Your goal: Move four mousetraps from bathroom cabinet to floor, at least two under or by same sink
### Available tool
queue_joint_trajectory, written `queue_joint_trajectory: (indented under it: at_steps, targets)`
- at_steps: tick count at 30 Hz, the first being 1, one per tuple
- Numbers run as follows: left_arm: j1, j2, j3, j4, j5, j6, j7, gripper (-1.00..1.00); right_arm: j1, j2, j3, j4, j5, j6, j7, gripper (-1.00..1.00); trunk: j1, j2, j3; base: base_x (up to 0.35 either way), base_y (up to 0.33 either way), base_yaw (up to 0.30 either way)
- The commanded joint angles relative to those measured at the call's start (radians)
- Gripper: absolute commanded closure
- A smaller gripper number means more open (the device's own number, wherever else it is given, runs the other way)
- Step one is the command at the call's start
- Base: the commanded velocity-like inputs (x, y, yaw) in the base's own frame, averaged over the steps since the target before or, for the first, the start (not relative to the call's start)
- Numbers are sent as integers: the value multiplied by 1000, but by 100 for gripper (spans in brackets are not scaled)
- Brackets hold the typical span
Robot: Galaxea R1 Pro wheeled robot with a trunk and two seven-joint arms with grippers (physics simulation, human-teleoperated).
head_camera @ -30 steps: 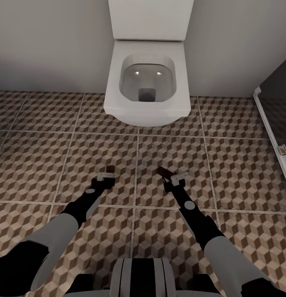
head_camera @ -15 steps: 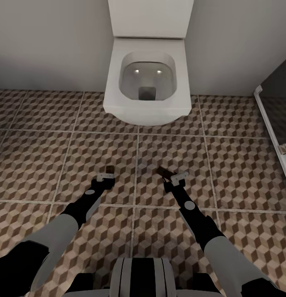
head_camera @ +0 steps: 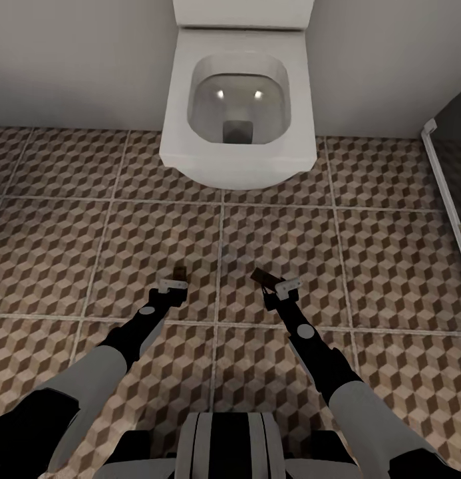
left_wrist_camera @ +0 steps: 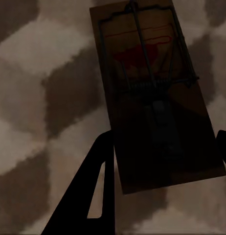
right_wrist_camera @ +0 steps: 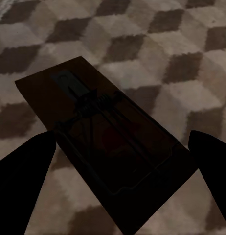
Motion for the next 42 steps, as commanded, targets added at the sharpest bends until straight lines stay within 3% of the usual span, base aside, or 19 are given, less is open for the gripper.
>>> queue_joint_trajectory:
  at_steps: [1, 15, 23, 29, 42]
  targets:
    - [0, 1, -12, 2, 11, -2, 11, 100, 0, 0, 0, 1, 9, -2, -4, 100, 0, 0, -1, 0, 0, 0]
    - [0, 1, -13, 3, 13, -1, 14, 100, -1, 6, 0, 13, 8, -2, -10, 100, 0, 0, -1, 0, 0, 0]
    - [0, 1, -13, 3, 13, -1, 13, 100, -2, 10, 0, 51, 9, -2, -109, 100, 0, 0, -1, 0, 0, 0]
    - [0, 0, -16, 1, 12, -3, 14, 100, -2, 10, 0, 56, 9, -2, -123, 100, 0, 0, -1, 0, 0, 0]
    - [1, 1, -19, 2, 11, -69, 15, 100, -2, 10, 0, 56, 8, -2, -124, 100, 0, 0, -1, 0, 0, 0]
